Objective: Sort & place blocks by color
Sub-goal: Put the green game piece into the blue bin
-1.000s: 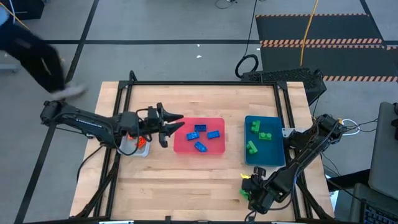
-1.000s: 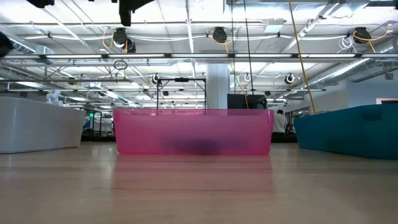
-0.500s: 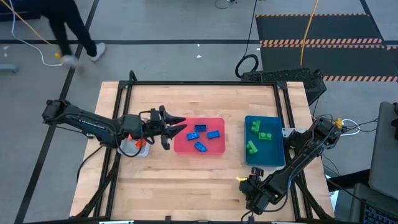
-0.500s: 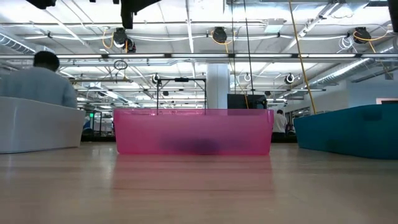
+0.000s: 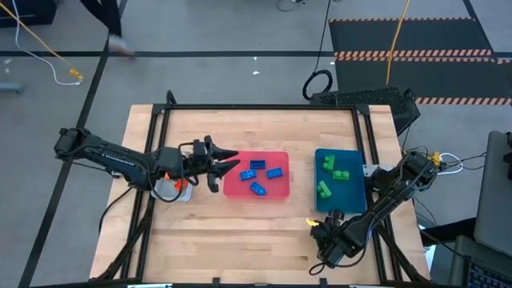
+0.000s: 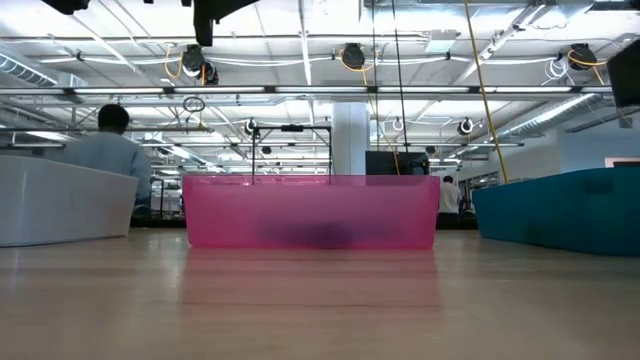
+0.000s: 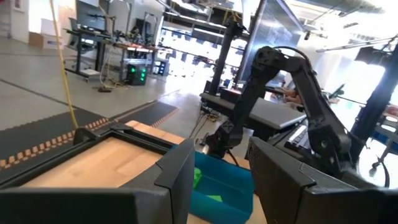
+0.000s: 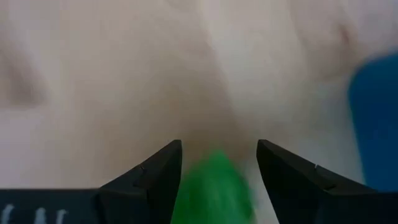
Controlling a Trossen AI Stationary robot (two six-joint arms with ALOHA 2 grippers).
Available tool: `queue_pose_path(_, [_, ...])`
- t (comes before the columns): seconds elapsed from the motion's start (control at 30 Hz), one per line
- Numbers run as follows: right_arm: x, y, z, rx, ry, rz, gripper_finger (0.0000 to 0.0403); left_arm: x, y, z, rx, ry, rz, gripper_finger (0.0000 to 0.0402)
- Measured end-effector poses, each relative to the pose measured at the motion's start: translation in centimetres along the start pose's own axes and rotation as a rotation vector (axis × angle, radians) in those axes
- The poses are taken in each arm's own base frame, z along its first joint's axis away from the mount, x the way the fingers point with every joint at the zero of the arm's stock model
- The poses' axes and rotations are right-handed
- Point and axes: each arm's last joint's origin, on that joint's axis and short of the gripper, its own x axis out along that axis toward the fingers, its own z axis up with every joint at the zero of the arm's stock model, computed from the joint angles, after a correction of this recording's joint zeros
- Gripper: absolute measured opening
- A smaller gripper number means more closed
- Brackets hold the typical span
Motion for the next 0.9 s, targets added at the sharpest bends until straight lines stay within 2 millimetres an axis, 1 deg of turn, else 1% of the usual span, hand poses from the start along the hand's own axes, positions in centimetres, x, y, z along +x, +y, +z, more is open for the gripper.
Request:
queue_pose_path(0.17, [1.2,-0.7,-1.1,0.024,0.033,0.018,0.0203,0.0,0.1,0.0,-0.002,-0.004,0.02,0.0152])
queue_pose_path(0.27, [1.7,-1.0,-1.3,0.025,0.039,0.012,0.0203,0.0,0.1,0.0,-0.011,0.0,0.02,0.0152])
queue_pose_path(0.4, [1.2,-1.0,-1.2,0.023,0.013,0.035,0.0201,-0.1,-0.1,-0.1,-0.009,0.001,0.013,0.0152])
queue_pose_path(0.47, [0.9,-1.0,-1.1,0.026,-0.013,0.046,0.0193,-0.1,-0.1,-0.1,-0.009,0.001,0.013,0.0152])
queue_pose_path(0.6, [0.4,-1.2,-1.0,0.03,-0.032,0.06,0.0155,-0.1,-0.1,0.0,-0.009,-0.002,0.013,0.0152])
queue_pose_path(0.9, [0.3,-1.2,-0.9,0.015,-0.037,0.07,0.003,0.0,0.0,0.2,0.037,-0.021,0.013,0.0152])
